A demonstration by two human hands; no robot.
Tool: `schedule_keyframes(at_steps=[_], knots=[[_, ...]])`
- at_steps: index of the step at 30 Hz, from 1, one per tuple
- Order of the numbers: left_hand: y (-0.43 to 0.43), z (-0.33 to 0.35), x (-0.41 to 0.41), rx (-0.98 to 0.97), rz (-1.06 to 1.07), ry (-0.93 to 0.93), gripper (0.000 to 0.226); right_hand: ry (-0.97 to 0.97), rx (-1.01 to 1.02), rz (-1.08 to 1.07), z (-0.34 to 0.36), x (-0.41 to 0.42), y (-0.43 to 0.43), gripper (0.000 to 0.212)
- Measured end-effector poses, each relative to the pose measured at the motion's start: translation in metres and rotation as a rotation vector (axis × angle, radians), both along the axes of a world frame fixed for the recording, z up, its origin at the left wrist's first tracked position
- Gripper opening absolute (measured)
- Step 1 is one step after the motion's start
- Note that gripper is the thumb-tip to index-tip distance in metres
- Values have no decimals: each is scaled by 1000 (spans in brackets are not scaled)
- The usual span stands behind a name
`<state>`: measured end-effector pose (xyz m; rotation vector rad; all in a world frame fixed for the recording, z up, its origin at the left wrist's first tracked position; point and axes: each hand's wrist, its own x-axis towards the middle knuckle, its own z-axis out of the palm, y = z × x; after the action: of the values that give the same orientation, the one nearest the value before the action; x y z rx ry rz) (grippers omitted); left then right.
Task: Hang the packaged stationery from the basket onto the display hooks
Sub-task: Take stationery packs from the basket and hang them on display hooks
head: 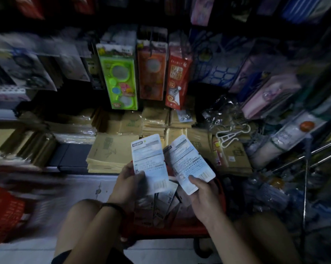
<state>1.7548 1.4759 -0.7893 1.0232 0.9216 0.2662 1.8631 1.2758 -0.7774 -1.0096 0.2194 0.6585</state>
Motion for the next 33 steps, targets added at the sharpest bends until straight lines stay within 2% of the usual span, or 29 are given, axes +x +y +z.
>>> schedule_keyframes(at_steps=[3, 6, 8, 10, 12, 14, 16, 18, 21, 25, 28, 33], knots=[[-17, 18, 7, -98, -16, -138, 54, -67, -17, 23, 24, -9, 2, 42], [-34, 38, 18, -167, -78, -220, 45, -157, -8, 84, 50, -19, 4, 37], [-46, 54, 22, -115, -107, -217, 35, -213, 12, 115, 62, -25, 1, 37], [-58, 75, 22, -7, -123, -182, 34, -248, 53, 120, 71, -27, -5, 41], [-68, 97, 21, 165, -130, -146, 30, -241, 146, 141, 80, -27, -8, 57], [-78, 120, 19, 330, -167, -103, 17, -193, 232, 146, 85, -27, -9, 87], [-87, 135, 17, 351, -249, -108, 34, -183, 263, 117, 90, -29, -10, 103], [-95, 147, 15, 264, -376, -138, 48, -304, 125, 81, 94, -30, -11, 88], [-102, 146, 17, 128, -487, -199, 57, -517, -113, 42, 101, -32, -12, 51], [-89, 141, 21, -50, -409, -254, 63, -648, -239, -24, 104, -19, -18, 19], [-77, 145, 25, -2, -352, -297, 67, -784, -424, -33, 115, -10, -25, 41], [-66, 174, 36, 171, -312, -303, 50, -1047, -612, 43, 151, -3, -27, 69]])
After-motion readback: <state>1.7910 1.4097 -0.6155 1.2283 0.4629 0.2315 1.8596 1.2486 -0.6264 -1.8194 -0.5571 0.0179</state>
